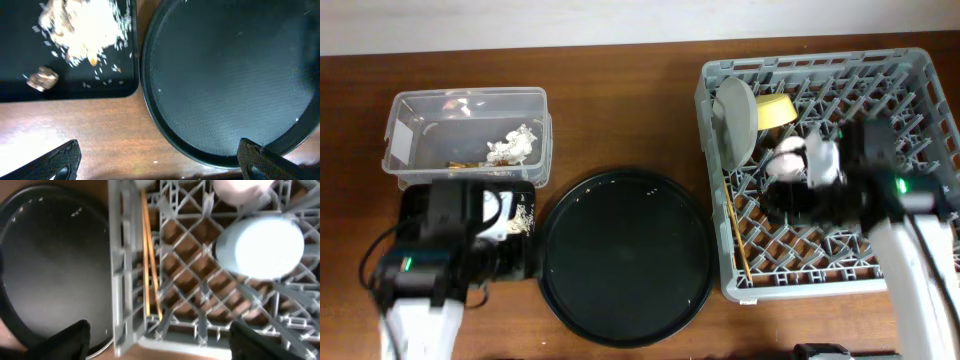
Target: Sort waste into correct bins and load items into the dishwasher rack
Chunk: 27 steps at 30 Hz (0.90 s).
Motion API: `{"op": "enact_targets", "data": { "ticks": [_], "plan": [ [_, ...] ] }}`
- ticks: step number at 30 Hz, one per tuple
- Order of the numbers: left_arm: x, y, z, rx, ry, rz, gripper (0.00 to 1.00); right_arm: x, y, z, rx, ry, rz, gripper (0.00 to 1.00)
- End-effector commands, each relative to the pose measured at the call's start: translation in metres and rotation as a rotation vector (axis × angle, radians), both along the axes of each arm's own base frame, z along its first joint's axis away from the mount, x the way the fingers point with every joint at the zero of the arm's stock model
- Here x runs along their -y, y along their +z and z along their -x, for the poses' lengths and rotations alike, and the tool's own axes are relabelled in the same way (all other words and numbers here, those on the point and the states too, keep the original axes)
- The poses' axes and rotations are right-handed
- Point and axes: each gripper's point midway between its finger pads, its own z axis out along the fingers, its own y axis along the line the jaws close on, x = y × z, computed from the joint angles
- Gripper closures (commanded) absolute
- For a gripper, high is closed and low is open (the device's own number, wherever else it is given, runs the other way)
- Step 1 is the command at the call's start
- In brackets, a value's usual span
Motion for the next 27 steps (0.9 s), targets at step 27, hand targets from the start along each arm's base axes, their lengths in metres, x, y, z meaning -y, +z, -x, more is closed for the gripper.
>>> {"op": "enact_targets", "data": {
  "ticks": [27],
  "plan": [
    [-0.013, 0.093, 0.084, 0.614, -0.01, -0.074, 0.01, 0.016, 0.001, 0.031, 0.156, -0.02, 0.113, 0.01]
  ]
}}
